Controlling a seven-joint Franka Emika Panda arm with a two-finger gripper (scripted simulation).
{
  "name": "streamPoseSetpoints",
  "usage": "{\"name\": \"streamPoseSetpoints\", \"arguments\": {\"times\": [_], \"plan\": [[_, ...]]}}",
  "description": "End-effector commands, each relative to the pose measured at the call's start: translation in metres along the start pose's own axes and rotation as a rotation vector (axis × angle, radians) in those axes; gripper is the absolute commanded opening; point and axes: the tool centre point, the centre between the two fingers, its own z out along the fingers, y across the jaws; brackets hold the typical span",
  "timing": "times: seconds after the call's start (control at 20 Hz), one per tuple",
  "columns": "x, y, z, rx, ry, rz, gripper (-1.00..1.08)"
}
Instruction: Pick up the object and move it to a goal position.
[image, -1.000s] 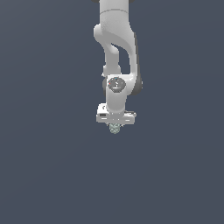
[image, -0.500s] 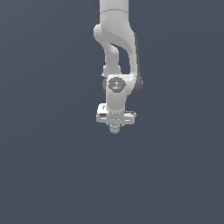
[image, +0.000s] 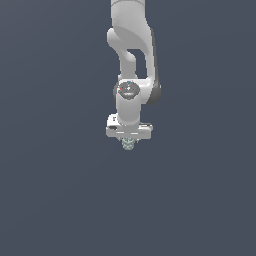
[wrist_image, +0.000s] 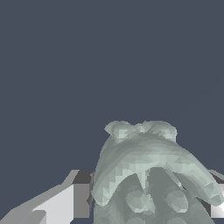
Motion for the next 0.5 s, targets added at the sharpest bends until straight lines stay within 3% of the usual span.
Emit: {"name": "streamPoseSetpoints", "arguments": {"times": [0.0,0.45], "plan": [[0.002,0.009,-0.015,0.0,0.001,0.001,-1.0],[0.009,0.054,-0.097,0.001,0.001,0.0,-1.0]]}}
